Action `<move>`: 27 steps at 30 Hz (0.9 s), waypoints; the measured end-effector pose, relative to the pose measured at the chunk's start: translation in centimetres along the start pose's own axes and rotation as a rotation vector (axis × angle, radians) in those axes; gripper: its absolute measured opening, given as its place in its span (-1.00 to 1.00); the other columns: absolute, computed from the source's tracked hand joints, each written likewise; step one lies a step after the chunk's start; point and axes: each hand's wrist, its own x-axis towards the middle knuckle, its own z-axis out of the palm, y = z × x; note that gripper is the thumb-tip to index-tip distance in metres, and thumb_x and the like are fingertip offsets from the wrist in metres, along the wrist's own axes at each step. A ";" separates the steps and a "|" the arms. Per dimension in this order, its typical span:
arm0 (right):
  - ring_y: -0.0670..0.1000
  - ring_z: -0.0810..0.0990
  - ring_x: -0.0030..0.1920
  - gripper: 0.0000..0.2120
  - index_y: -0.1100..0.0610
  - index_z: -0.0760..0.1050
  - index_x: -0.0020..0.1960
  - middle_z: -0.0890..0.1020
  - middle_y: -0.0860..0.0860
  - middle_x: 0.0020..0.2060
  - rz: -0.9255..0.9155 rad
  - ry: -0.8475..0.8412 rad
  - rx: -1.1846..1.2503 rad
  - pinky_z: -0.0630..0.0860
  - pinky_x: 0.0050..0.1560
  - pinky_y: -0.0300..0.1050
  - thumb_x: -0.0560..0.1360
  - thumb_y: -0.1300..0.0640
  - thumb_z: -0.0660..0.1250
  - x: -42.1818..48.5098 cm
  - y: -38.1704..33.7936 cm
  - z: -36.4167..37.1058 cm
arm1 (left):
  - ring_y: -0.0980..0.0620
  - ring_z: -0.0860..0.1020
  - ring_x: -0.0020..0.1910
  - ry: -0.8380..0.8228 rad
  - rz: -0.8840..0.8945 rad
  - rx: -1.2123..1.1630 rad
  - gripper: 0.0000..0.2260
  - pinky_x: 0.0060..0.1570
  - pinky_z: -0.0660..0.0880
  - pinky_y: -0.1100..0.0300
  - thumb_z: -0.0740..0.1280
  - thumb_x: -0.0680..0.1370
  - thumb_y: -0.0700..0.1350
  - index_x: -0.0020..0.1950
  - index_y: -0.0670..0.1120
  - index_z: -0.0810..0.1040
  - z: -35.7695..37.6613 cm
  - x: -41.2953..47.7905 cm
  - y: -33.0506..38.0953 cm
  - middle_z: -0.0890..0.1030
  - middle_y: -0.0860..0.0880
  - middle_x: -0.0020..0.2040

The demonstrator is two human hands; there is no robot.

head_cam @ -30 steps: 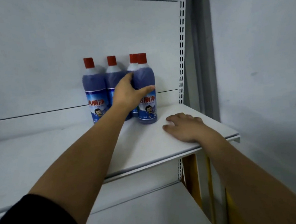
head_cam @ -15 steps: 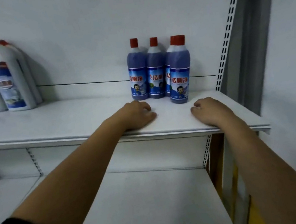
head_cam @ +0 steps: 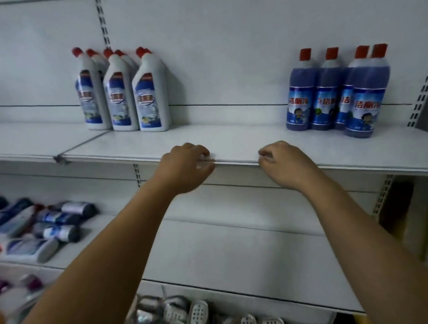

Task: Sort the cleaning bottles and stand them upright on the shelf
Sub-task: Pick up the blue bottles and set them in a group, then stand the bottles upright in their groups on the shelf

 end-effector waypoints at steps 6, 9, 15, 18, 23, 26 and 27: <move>0.10 0.48 0.30 -0.64 0.17 0.52 0.31 0.49 0.10 0.32 -0.163 -0.003 0.126 0.38 0.30 -0.10 0.56 0.07 0.24 -0.7 -15.0 6.4 | -0.12 0.40 0.38 0.070 -0.077 0.046 -0.55 0.34 0.37 -0.09 0.28 0.59 0.13 0.45 0.05 0.40 -4.5 -7.8 -13.1 0.45 -0.06 0.41; 0.07 0.48 0.29 -0.65 0.10 0.52 0.32 0.50 0.06 0.31 -0.222 -0.028 0.190 0.39 0.27 -0.11 0.57 0.03 0.24 -0.8 -21.8 10.0 | -0.11 0.44 0.32 0.093 -0.165 0.032 -0.59 0.29 0.42 -0.05 0.28 0.59 0.11 0.42 0.03 0.43 -6.2 -11.6 -19.5 0.49 -0.08 0.36; 0.06 0.55 0.20 -0.69 0.05 0.58 0.25 0.57 0.02 0.25 -0.266 -0.157 0.232 0.45 0.19 -0.10 0.57 0.00 0.24 -0.1 -32.5 17.3 | -0.13 0.52 0.21 0.084 -0.368 -0.010 -0.63 0.20 0.48 -0.04 0.30 0.58 0.10 0.36 0.02 0.49 -8.2 -17.6 -30.2 0.53 -0.09 0.29; 0.06 0.57 0.18 -0.70 0.03 0.59 0.22 0.60 0.01 0.22 -0.290 -0.219 0.225 0.50 0.20 -0.04 0.56 -0.01 0.25 0.8 -36.4 20.8 | -0.12 0.55 0.17 0.078 -0.451 -0.003 -0.65 0.14 0.51 0.02 0.29 0.58 0.09 0.33 0.02 0.51 -8.6 -19.6 -35.1 0.57 -0.09 0.23; 0.11 0.61 0.01 -0.76 0.06 0.62 0.14 0.64 0.07 0.10 -0.275 -0.299 0.228 0.57 0.06 0.01 0.55 0.05 0.26 3.4 -41.2 26.7 | -0.09 0.57 0.10 0.043 -0.544 -0.009 -0.68 0.09 0.55 -0.01 0.26 0.58 0.11 0.28 0.04 0.53 -7.9 -20.8 -42.3 0.60 -0.07 0.19; 0.10 0.60 -0.07 -0.76 0.07 0.62 0.14 0.65 0.09 0.05 -0.252 -0.331 0.220 0.56 -0.06 -0.07 0.57 0.06 0.25 6.4 -43.2 30.8 | -0.07 0.57 0.11 0.009 -0.561 0.002 -0.68 0.06 0.55 0.01 0.26 0.60 0.08 0.31 0.01 0.52 -7.2 -19.8 -46.6 0.60 -0.07 0.22; 0.09 0.59 -0.10 -0.76 0.08 0.62 0.13 0.65 0.09 0.02 -0.240 -0.347 0.218 0.53 -0.10 -0.10 0.57 0.05 0.24 7.5 -43.8 32.3 | -0.07 0.56 0.12 -0.010 -0.567 0.005 -0.67 0.06 0.55 0.03 0.26 0.60 0.08 0.32 -0.01 0.51 -6.9 -19.2 -48.2 0.59 -0.07 0.23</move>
